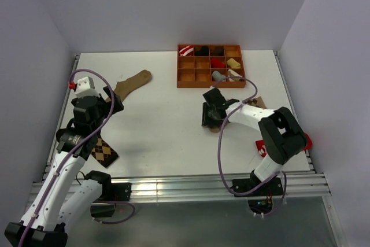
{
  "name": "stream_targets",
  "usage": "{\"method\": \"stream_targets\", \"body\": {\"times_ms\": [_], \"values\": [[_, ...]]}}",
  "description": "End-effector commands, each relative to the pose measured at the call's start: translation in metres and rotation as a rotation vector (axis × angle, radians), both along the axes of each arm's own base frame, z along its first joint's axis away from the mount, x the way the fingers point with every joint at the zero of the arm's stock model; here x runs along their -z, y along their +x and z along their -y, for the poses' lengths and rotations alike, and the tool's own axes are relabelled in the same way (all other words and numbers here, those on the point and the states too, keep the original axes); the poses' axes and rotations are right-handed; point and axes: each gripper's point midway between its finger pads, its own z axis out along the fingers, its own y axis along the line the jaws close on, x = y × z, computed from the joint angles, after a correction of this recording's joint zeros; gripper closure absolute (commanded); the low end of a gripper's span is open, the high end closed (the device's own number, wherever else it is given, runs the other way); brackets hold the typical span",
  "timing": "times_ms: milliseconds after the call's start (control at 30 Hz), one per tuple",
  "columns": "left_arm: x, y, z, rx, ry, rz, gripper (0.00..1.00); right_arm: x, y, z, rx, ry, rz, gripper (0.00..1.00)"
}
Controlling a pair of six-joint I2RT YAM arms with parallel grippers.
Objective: Roll the socks
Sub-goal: Move the sock to the center of the board.
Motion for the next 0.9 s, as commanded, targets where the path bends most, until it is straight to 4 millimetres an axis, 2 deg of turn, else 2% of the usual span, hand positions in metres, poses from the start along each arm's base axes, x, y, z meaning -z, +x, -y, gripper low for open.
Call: {"method": "stream_targets", "body": {"times_ms": [0,33,100,133,200,233,300,333,367,400,433,533,667,800,867], "values": [[-0.006,-0.001,-0.004,-0.017,0.002,0.021,0.0,0.018,-0.025,-0.048,-0.045,0.097,-0.092,0.57],[-0.006,-0.001,-0.004,-0.017,0.001,0.023,0.0,0.016,-0.031,-0.07,-0.092,0.115,-0.098,0.57],[-0.006,-0.001,-0.005,-0.021,0.004,0.02,0.01,0.012,-0.034,-0.096,-0.107,0.149,-0.093,0.57],[-0.005,-0.001,-0.006,-0.023,0.005,0.018,0.01,0.002,-0.037,-0.12,-0.152,0.18,-0.073,0.57],[-0.003,-0.001,-0.006,-0.027,0.008,0.014,0.0,-0.002,-0.038,-0.145,-0.171,0.205,-0.065,0.57],[-0.004,-0.001,-0.007,-0.032,0.011,0.014,0.0,-0.015,-0.032,-0.164,-0.191,0.238,-0.032,0.55],[-0.002,0.0,-0.007,-0.031,0.011,0.007,0.01,-0.024,-0.036,-0.188,-0.248,0.247,-0.003,0.54],[-0.002,0.0,-0.007,-0.032,0.01,0.005,0.0,-0.042,-0.029,-0.205,-0.279,0.273,0.038,0.52],[-0.002,0.0,-0.007,-0.033,0.012,0.005,0.0,-0.049,-0.029,-0.212,-0.325,0.254,0.078,0.51],[-0.001,0.0,-0.007,-0.031,0.012,0.004,0.0,-0.059,-0.027,-0.216,-0.355,0.251,0.108,0.5],[-0.001,0.0,-0.007,-0.033,0.013,0.004,0.01,-0.077,-0.024,-0.222,-0.383,0.265,0.159,0.49],[-0.001,0.0,-0.007,-0.032,0.011,0.004,0.0,-0.097,-0.027,-0.218,-0.487,0.244,0.268,0.46],[0.001,0.0,-0.006,-0.026,0.01,-0.001,0.01,-0.097,-0.047,-0.201,-0.703,0.135,0.374,0.39],[0.001,0.0,-0.005,-0.024,0.008,-0.003,0.0,-0.077,-0.064,-0.181,-0.778,-0.032,0.451,0.22],[0.001,0.0,-0.006,-0.026,0.011,-0.006,0.01,-0.077,-0.076,-0.187,-0.825,-0.044,0.496,0.21]]}}
